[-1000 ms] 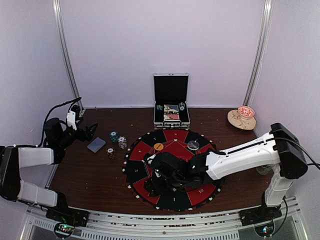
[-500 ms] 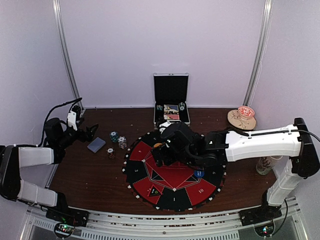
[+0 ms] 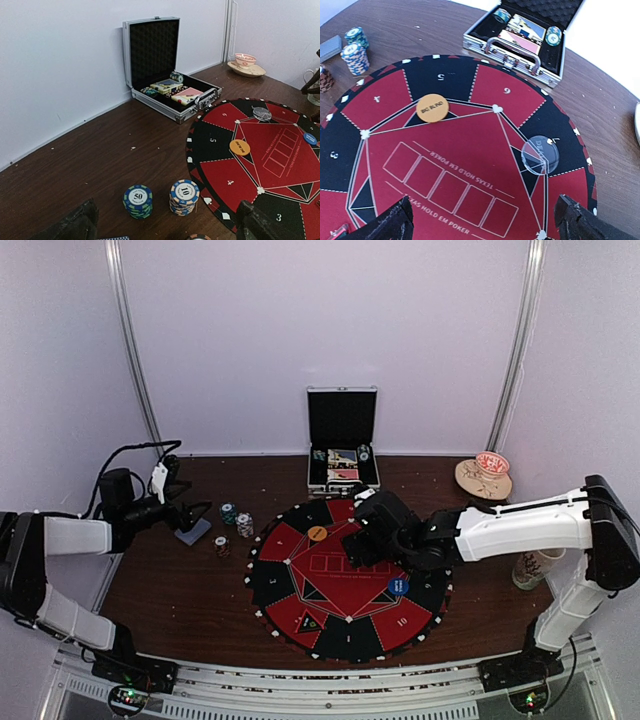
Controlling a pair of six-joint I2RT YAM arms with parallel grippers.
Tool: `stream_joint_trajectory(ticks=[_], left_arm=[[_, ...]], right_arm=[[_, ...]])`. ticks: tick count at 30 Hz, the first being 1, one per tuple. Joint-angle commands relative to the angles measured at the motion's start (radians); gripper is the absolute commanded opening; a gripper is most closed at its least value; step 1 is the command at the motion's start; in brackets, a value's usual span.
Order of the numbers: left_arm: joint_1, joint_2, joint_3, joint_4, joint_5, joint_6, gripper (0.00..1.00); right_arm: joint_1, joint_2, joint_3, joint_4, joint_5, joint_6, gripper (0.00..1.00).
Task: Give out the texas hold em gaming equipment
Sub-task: Pick up the pile of poker chips from the pile of poker chips.
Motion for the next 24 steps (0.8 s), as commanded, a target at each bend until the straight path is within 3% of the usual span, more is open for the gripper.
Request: stream_joint_trajectory(ticks=[1,10,17,24], left_arm=[[-0.032,0.031,0.051,-0.077,0.026,0.08,0.98],[-0.172,0.099,0.147,-0.263,-0.11,0.206,0.98],[-0.214,0.235,0.358,-0.459,-0.192,0.225,0.91],[-0.223,0.293,0.423,-0.52,-0.231,0.206,0.89]], right_arm=[[-0.017,-0.049,-0.026,0.067,0.009,0.001,1.0],[-0.018,-0.015,-0.008,0.049,-0.013,0.01,1.0],[-0.018,-0.037,0.014,-0.051,0.007,-0.006,1.0],[-0.034,-0.117,-0.107,0.07,-0.008,0.0,1.0]])
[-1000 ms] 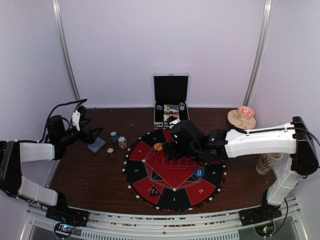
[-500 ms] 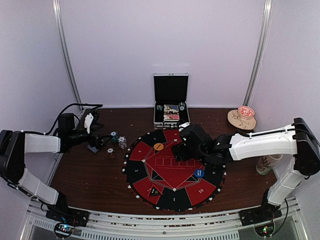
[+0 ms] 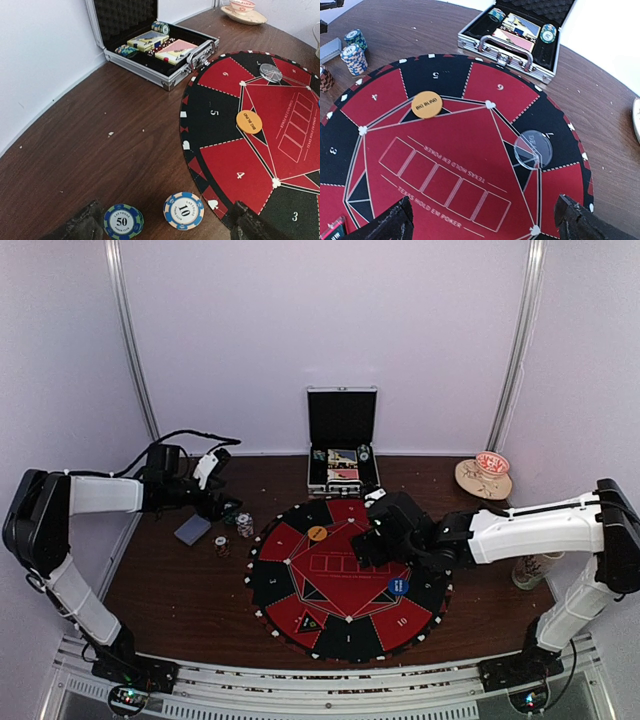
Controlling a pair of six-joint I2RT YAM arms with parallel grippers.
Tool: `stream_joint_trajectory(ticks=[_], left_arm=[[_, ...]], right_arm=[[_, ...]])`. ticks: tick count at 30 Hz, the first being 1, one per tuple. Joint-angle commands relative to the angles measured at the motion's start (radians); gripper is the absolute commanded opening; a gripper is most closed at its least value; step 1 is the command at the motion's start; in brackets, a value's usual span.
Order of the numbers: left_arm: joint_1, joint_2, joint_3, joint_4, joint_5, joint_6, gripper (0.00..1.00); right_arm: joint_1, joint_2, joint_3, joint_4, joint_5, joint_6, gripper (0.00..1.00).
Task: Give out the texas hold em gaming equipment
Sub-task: Pick up the pile of poker chips from the pile of poker chips.
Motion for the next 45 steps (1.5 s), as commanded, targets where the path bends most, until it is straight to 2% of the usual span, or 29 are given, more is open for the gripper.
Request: stream_joint_trajectory(ticks=[1,9,25,34,45], left_arm=[[-0.018,0.021,0.034,-0.082,-0.038,0.023,0.88],[-0.04,0.094,0.061,-0.148,-0.038,0.074,0.78],[-0.077,0.164,0.095,-0.152,-0.103,0.084,0.74],[-0.08,0.211,0.133,-0.149,-0.102,0.08,0.65],[-0.086,0.215,0.129,-0.156,-0.107,0.092,0.61]], right_arm=[[-0.013,-0.058,-0.033,0.031,0.007,0.008,1.0],[-0.019,-0.081,-0.07,0.061,0.019,0.014,1.0],[-0.02,-0.079,-0.078,0.068,0.013,0.023,1.0],[-0.02,-0.082,-0.078,0.069,0.008,0.026,1.0],[-0.02,-0.095,-0.083,0.07,0.01,0.026,1.0]])
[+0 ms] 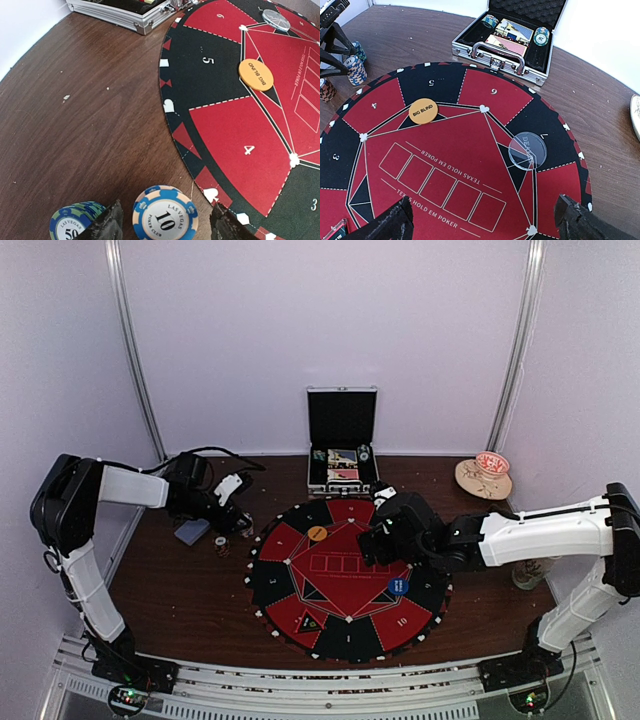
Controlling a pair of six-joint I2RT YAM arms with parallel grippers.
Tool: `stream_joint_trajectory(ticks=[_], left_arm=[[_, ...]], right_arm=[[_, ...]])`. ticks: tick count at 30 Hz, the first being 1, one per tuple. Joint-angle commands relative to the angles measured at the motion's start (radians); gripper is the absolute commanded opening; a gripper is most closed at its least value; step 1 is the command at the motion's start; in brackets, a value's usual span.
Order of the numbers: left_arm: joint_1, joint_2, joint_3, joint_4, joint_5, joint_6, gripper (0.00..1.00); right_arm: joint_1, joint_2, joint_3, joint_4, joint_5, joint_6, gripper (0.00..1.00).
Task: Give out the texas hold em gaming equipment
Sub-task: Pick up the pile of poker chips from the pile of poker chips.
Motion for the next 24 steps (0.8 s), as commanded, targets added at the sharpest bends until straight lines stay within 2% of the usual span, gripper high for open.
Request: stream_joint_trajectory(ticks=[1,10,17,24], left_arm=[[-0.006,0.016,0.021,0.004,-0.009,0.013,0.61],[-0.006,0.028,0.028,-0.016,-0.017,0.018,0.57],[-0.005,0.031,0.029,-0.016,-0.017,0.021,0.49],[-0.006,0.027,0.03,-0.013,-0.006,0.018,0.54]], right_arm=[[-0.006,-0.032,-0.016,0.016,0.013,0.015,1.0],[-0.007,-0.034,-0.015,0.016,0.014,0.015,1.0],[-0.007,-0.033,-0.018,0.017,0.015,0.016,1.0],[-0.008,-0.034,-0.017,0.016,0.012,0.015,1.0]])
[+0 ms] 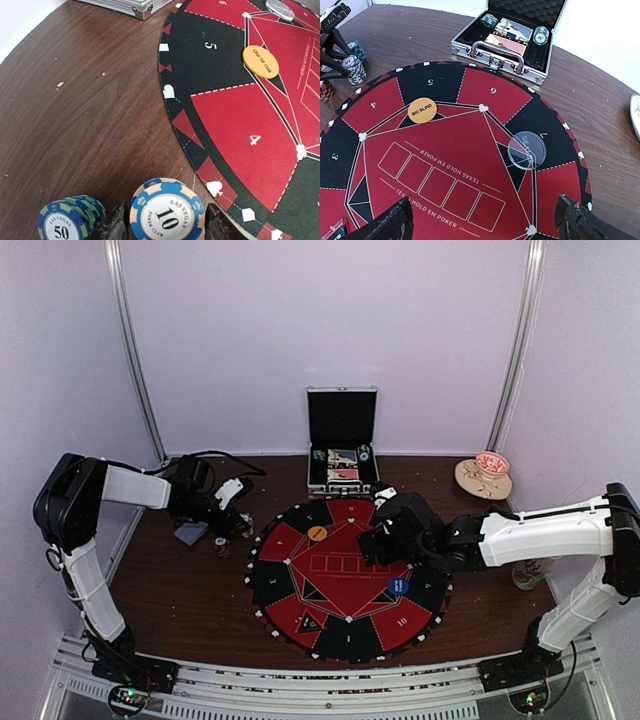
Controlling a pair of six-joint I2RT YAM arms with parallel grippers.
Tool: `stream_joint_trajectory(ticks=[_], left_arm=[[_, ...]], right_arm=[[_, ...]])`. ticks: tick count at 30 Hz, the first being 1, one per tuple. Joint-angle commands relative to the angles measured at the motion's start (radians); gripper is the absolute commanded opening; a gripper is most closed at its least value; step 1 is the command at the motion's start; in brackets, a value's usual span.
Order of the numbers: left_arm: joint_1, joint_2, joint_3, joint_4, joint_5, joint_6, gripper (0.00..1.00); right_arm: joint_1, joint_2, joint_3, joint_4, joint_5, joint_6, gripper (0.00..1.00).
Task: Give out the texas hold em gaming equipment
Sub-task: Pick up the pile of poker chips from the pile of poker chips.
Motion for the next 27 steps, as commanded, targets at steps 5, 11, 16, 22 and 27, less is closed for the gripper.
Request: stream_joint_trajectory(ticks=[5,11,16,22,27], left_arm=[[-0.005,0.002,0.031,0.012,0.01,0.004,0.55],[-0.006,-0.004,0.027,0.023,0.005,0.001,0.54],[-0.006,-0.009,0.027,0.028,0.005,-0.002,0.54],[-0.006,-0.009,0.028,0.032,0.0,-0.008,0.52],[-0.006,-0.01,0.028,0.035,-0.004,-0.012,0.46]], right_arm=[[-0.008,-0.034,-0.014,0.017,0.01,0.014,1.0],[-0.008,-0.031,-0.013,0.017,0.006,0.015,1.0],[-0.008,-0.025,-0.011,0.017,0.003,0.015,1.0],[-0.01,-0.025,-0.012,0.017,0.001,0.017,1.0],[-0.01,-0.023,-0.012,0.018,-0.002,0.017,1.0]])
